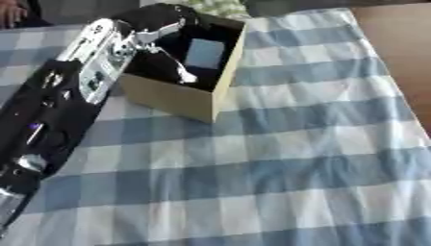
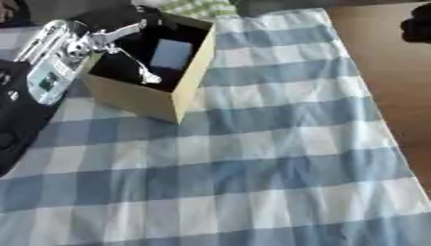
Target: Pick up objects on the table and place them in the box.
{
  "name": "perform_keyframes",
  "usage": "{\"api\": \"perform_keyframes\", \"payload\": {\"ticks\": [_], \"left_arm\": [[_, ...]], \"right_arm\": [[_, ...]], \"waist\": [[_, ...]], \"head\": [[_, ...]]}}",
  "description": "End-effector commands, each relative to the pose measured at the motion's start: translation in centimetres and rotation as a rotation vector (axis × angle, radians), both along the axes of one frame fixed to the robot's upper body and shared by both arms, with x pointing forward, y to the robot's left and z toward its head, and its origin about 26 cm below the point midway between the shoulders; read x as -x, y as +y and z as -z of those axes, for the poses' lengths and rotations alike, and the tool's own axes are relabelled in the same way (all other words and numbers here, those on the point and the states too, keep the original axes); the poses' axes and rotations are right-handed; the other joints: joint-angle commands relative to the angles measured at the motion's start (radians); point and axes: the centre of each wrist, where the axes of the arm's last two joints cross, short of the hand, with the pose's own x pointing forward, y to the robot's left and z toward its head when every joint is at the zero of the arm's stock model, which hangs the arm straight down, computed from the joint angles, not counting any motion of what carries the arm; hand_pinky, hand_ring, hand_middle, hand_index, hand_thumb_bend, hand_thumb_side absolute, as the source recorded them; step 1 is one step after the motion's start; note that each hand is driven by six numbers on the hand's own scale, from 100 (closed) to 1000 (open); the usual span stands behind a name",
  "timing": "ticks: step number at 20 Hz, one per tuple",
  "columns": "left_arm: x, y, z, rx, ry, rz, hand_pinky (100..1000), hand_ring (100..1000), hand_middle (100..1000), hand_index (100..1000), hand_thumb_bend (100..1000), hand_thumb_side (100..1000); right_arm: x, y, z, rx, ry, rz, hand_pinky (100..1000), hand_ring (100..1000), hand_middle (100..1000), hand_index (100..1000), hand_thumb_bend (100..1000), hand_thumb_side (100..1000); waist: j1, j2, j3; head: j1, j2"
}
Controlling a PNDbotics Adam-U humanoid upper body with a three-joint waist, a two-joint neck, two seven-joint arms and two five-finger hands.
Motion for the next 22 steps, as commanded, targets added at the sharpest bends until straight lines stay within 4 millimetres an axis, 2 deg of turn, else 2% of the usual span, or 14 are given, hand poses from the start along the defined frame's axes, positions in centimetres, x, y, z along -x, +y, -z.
{"api": "perform_keyframes", "payload": {"ticks": [1,4,8,12,19,22], "left_arm": [[0.6,0.4,-1.5,-0.006,-0.056,0.004,762,877,844,917,814,511],[0.6,0.5,-1.5,0.01,-0.059,0.008,759,876,845,918,805,516],[1.3,0.5,-2.5,0.079,-0.105,0.036,718,848,819,896,646,489],[2.8,0.5,-3.9,0.16,-0.145,0.087,684,822,801,878,463,394],[7.6,0.9,-6.3,0.311,-0.199,0.208,656,805,786,847,353,320],[10.7,1.5,-6.5,0.375,-0.218,0.285,672,813,801,864,415,319]], "right_arm": [[0.4,-0.3,-0.7,0.003,-0.025,0.008,728,705,653,788,100,1000],[0.4,-0.3,-0.6,0.002,-0.022,0.01,728,706,653,788,100,1000],[0.4,-0.3,-0.4,0.0,-0.017,0.014,728,706,654,788,100,1000],[0.4,-0.5,-0.1,-0.001,-0.007,0.027,728,707,654,788,100,1000],[0.5,-0.9,0.7,-0.007,0.013,0.05,730,709,655,788,100,1000],[0.5,-1.0,1.0,-0.01,0.02,0.059,730,710,655,788,100,1000]], "waist": [[-0.006,-0.03,0.001],[-0.007,-0.034,0.001],[-0.011,-0.046,0.006],[-0.015,-0.065,0.025],[-0.028,-0.116,0.085],[-0.032,-0.14,0.106]], "head": [[0.002,0.009],[0.002,0.011],[-0.001,0.02],[-0.008,0.04],[-0.026,0.097],[-0.037,0.122]]}}
